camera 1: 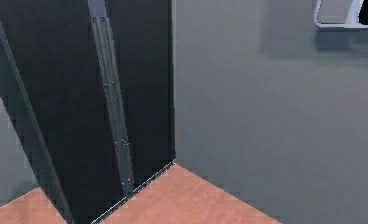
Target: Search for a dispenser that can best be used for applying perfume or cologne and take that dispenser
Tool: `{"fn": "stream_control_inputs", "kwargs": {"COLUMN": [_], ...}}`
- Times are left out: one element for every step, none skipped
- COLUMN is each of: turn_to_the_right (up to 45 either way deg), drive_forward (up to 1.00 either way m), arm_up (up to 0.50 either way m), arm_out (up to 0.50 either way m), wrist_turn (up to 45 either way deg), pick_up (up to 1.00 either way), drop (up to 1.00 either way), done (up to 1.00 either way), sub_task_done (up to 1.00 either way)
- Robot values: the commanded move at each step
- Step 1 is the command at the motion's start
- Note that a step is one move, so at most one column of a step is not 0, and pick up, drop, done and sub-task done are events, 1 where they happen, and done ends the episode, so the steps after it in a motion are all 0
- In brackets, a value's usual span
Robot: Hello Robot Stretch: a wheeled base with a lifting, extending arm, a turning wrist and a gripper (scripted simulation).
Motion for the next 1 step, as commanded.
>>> {"fn": "stream_control_inputs", "kwargs": {"turn_to_the_right": [0.0], "drive_forward": [0.5], "arm_up": [0.0], "arm_out": [0.0], "wrist_turn": [0.0], "pick_up": [0.0], "drop": [0.0], "done": [0.0], "sub_task_done": [0.0]}}
